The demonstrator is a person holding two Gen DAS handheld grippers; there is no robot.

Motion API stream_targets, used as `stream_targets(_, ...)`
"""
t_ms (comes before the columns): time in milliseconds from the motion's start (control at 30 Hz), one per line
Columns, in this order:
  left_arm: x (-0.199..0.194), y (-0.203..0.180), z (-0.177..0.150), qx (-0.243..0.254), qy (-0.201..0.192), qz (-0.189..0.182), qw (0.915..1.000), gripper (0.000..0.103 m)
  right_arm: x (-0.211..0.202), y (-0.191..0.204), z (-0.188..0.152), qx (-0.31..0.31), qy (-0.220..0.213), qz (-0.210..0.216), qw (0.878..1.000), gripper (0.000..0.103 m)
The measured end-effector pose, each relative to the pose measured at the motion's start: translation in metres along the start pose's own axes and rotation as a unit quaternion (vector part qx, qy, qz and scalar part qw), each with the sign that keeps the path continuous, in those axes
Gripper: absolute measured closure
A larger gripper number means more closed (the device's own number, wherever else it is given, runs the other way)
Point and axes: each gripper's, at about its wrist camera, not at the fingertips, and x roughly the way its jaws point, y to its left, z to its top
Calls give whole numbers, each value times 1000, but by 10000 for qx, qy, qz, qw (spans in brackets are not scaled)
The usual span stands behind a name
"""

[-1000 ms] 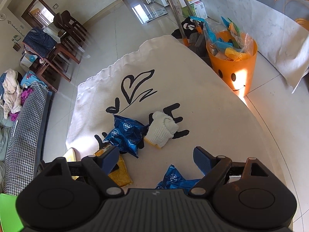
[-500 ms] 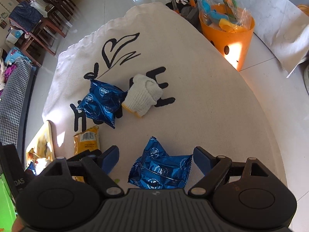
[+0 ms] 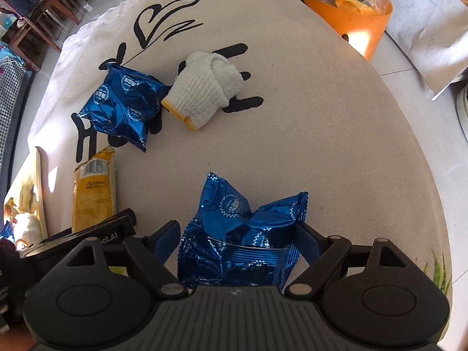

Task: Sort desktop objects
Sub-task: 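Lower the left gripper onto the yellow packet while the right lowers onto a blue foil packet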

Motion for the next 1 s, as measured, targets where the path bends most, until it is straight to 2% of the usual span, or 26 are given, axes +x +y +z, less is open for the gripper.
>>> stream_targets(200, -1, -1, -3, -37, -102, 14, 9999, 0, 9, -1, -5, -103, -47, -212, 9997, 18)
stream_targets(333, -4, 0, -5, -31, -133, -6, 9999, 1, 4, -1, -7, -228, -186, -244, 9993, 31)
stream_targets(367, -5, 0, -5, -55, -149, -12, 9999, 2, 3, -2, -7, -218, -199, -198, 9994, 32)
stream_targets(433, -4, -2, -6, -68, -217, 2, 9997, 9, 1, -3, -6, -179, -253, -136, 9994, 38)
stream_targets(467, -7, -2, -5, -57, -253, -23, 9997, 16, -1, -3, -5, -181, -278, -106, 9994, 39)
stream_targets(500, -9, -2, -5, -62, -284, -101, 9995, 25, -3, -4, -4, -180, -315, -77, 9993, 40)
stream_targets(600, -14, 0, -1, -223, -290, -316, 9988, 35, -6, -4, 0, -145, -423, -70, 9990, 40)
stream_targets(733, -15, 1, 0, -244, -259, -371, 9987, 35, -6, -7, 4, -67, -427, -64, 9990, 39)
stream_targets(767, -14, 0, 0, -211, -257, -339, 9989, 32, -5, -8, 5, -19, -390, -37, 9992, 39)
stream_targets(867, -10, 3, -3, -279, -184, -168, 9993, 2, -2, -15, 6, 237, -187, 13, 9995, 35)
stream_targets(1000, -4, 3, -7, -243, -23, -83, 9997, 1, -1, -19, 7, 411, -105, 38, 9991, 27)
